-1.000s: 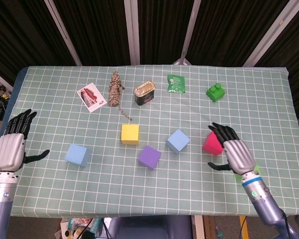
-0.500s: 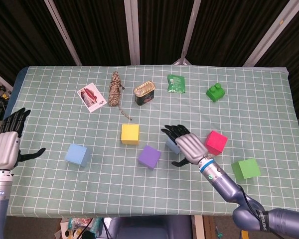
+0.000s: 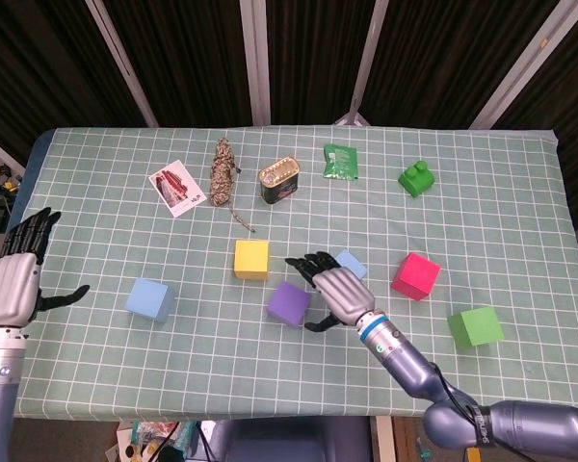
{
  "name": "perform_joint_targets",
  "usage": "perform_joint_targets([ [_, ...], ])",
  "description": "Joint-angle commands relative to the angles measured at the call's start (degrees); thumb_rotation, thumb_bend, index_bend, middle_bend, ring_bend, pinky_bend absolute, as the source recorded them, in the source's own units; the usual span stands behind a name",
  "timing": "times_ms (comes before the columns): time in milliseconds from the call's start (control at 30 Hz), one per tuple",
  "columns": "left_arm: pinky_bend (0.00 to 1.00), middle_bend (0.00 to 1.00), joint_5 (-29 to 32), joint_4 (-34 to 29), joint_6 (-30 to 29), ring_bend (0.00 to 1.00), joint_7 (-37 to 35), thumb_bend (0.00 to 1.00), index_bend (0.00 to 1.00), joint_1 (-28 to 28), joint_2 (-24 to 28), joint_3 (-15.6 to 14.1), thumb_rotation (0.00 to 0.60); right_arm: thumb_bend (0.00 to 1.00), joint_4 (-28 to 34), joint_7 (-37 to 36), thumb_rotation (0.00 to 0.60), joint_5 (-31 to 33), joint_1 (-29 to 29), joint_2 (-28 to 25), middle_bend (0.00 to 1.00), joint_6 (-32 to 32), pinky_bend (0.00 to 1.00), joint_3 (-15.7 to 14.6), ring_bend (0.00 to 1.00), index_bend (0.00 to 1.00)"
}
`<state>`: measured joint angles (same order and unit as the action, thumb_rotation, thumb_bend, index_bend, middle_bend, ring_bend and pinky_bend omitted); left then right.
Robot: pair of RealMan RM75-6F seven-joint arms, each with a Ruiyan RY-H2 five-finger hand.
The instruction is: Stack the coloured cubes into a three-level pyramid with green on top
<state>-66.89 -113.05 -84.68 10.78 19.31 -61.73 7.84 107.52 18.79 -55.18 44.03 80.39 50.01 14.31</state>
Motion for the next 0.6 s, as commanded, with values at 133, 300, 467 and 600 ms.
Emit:
perform_joint_targets([
  [133, 0.02, 0.0, 0.4, 0.4, 0.9, 0.0, -0.3, 0.14, 0.0, -0.2, -0.1, 0.5, 0.6, 0.18, -0.1, 4.4, 0.6, 6.4, 2.6, 4.2, 0.16, 3.4, 0.0, -0.6, 0.09, 0.0],
  [300, 0.02, 0.0, 0.3, 0.4, 1.4, 0.0, -0.9, 0.14, 0.0, -0.5, 0.0, 1.0, 0.6, 0.18, 0.2, 5.9, 0.6, 10.7, 3.6, 6.2, 0.16, 5.0, 0.0, -1.4, 0.09, 0.0],
  [467, 0.02, 0.0, 0.2, 0.5, 1.7, 0.0, -1.0, 0.14, 0.0, -0.7, 0.0, 1.2, 0.6, 0.18, 1.1, 7.1, 0.6, 12.3, 4.2, 7.7, 0.14, 7.0, 0.0, -1.8, 0.09, 0.0],
  [600, 0.02, 0.0, -0.1, 0.4, 2.0, 0.0, -0.9, 0.14, 0.0, -0.9, 0.0, 1.4, 0.6, 0.18, 1.1, 7.6, 0.6, 12.9, 4.5, 9.7, 0.08, 8.6, 0.0, -2.2, 0.06, 0.0],
])
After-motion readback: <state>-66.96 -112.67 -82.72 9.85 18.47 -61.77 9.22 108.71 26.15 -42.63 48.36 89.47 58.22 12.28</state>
